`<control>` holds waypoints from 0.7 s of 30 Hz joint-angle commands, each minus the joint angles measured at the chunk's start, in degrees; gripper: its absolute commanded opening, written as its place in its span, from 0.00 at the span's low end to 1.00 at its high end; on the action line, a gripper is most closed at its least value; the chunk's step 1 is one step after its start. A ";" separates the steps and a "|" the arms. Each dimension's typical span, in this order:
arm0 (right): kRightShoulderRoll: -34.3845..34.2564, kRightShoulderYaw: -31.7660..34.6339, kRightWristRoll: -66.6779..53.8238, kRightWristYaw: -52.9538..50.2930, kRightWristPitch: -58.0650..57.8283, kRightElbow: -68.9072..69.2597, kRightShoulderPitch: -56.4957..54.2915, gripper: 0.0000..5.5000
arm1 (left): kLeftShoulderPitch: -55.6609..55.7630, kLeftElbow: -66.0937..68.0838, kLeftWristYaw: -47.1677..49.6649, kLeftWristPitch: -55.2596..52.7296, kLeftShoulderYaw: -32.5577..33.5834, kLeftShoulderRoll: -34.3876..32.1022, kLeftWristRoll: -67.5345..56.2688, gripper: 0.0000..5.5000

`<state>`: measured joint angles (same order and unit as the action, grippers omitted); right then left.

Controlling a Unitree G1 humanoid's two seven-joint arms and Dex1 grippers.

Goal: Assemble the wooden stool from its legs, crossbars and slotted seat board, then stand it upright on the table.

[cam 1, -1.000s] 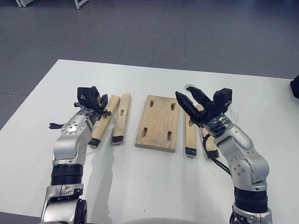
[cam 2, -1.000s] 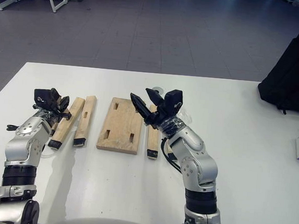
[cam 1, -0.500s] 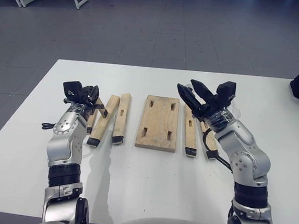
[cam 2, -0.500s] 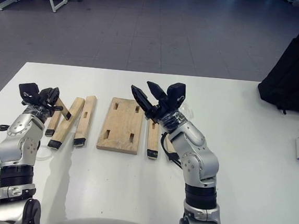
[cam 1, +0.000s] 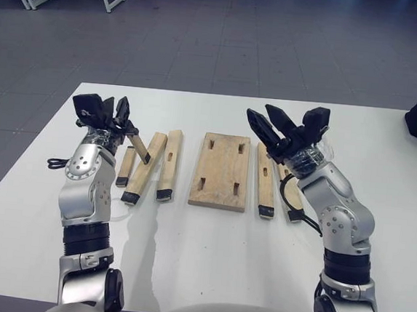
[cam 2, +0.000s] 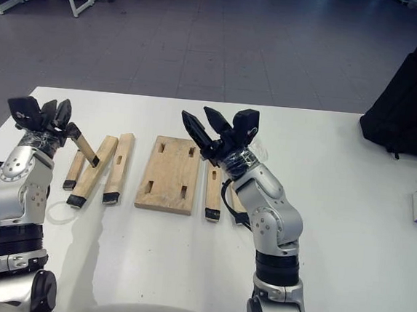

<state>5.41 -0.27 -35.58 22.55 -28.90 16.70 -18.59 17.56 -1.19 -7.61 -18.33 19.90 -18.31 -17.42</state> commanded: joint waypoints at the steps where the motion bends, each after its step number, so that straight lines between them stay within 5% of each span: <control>1: -0.45 -0.01 1.00 -0.85 0.73 -0.71 -1.81 0.59 | 5.62 1.95 0.35 0.75 1.44 -2.23 -0.37 0.28; 8: -1.27 -0.18 2.25 -1.63 2.27 -1.66 -2.31 0.59 | 19.07 18.85 -0.30 4.29 0.02 -4.05 1.49 0.28; 14: -1.02 1.56 3.30 -4.33 2.34 -2.62 -2.76 0.59 | 12.51 29.82 -1.82 7.61 -2.96 -0.11 3.51 0.28; 21: 7.24 7.35 2.35 -2.10 0.13 -4.81 -5.56 0.59 | 13.56 42.08 -2.43 16.11 -4.43 1.13 5.54 0.28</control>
<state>11.70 6.34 -32.90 19.86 -27.87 12.55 -21.66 34.11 36.33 -9.76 0.56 16.45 -19.19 -12.53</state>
